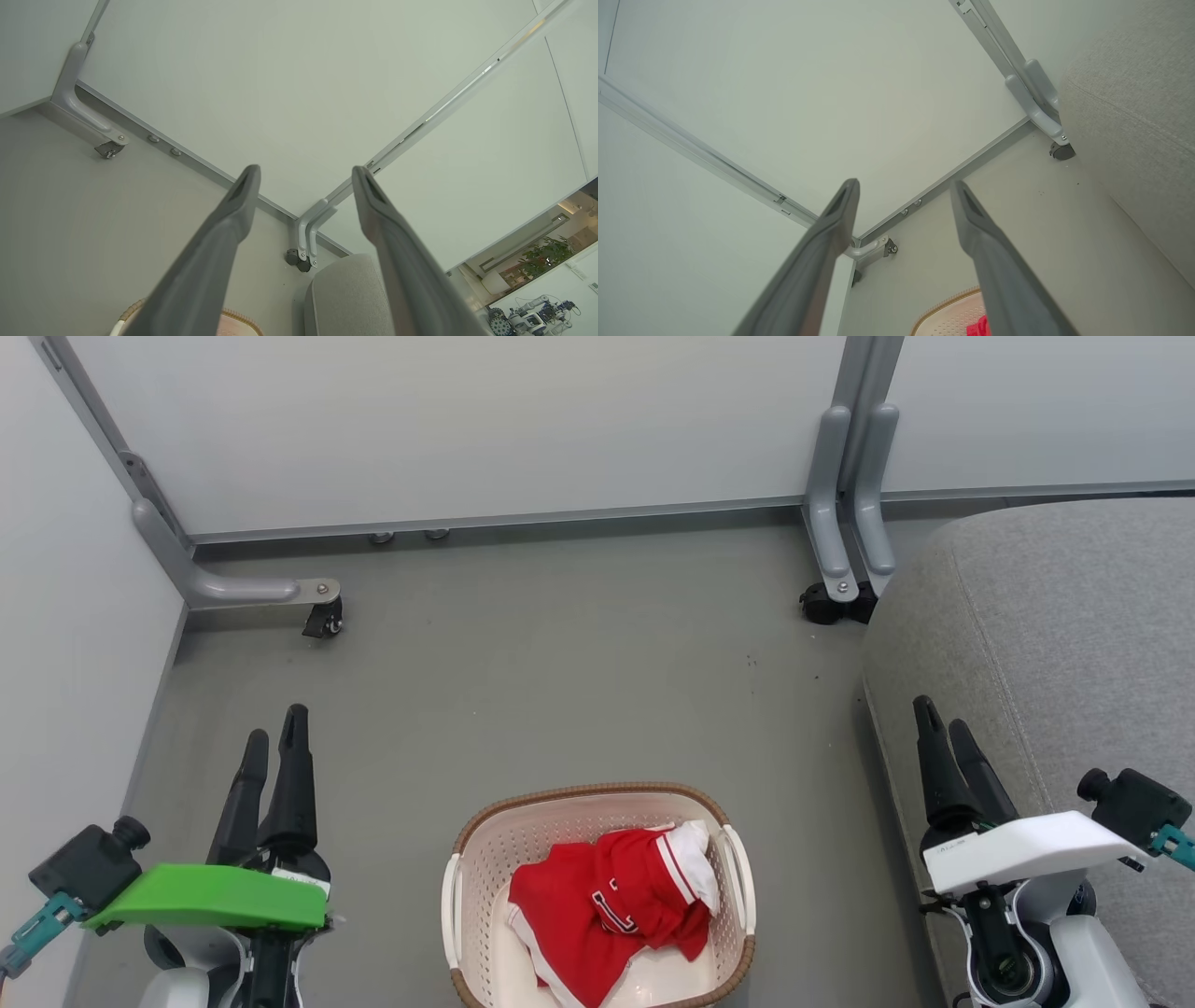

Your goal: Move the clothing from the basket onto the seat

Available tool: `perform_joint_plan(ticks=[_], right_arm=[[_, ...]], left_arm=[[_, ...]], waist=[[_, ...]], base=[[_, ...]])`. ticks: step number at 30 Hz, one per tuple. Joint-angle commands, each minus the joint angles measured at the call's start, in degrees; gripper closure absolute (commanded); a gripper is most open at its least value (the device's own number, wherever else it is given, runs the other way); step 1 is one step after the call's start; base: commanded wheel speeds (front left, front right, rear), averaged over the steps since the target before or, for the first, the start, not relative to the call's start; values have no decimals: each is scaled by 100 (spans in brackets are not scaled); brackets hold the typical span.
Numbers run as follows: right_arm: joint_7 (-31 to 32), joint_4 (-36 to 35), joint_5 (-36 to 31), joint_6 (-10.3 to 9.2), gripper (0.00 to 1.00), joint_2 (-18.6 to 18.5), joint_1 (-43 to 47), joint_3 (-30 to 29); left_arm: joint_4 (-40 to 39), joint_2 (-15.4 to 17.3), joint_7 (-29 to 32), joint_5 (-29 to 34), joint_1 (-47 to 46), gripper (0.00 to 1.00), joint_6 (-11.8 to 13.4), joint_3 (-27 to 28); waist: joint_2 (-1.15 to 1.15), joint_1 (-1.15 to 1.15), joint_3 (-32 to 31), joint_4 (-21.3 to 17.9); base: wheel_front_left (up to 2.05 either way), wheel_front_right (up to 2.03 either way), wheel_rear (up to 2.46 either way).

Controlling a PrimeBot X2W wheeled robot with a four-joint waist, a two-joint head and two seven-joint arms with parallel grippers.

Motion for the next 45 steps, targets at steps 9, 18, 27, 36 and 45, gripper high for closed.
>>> perform_joint_plan(ticks=[9, 18, 27, 36, 45], right_arm=[[-222, -88, -1055, 2, 0, -17, -125, 89], [-370, -17, -1787, 3, 0, -11, -124, 138], [-508, 127, -2368, 2, 0, -9, -127, 172], [-615, 334, -2834, 3, 0, -12, -111, 166], [-666, 533, -3207, 3, 0, -14, -105, 216]], left_arm=[[-115, 215, -218, 992, -168, 0, -22, -226], [-67, 258, -367, 1680, -140, 0, -23, -313], [26, 275, -506, 2294, -83, 0, -25, -348], [243, 282, -631, 2746, -7, 0, -28, -397], [529, 181, -755, 3083, 69, 0, -30, -289]], waist=[[0, 0, -14, 1], [0, 0, -22, 2], [0, 0, -26, 10], [0, 0, -30, 14], [0, 0, -28, -5]], base=[[0, 0, 0], [0, 0, 0], [0, 0, 0], [0, 0, 0], [0, 0, 0]])
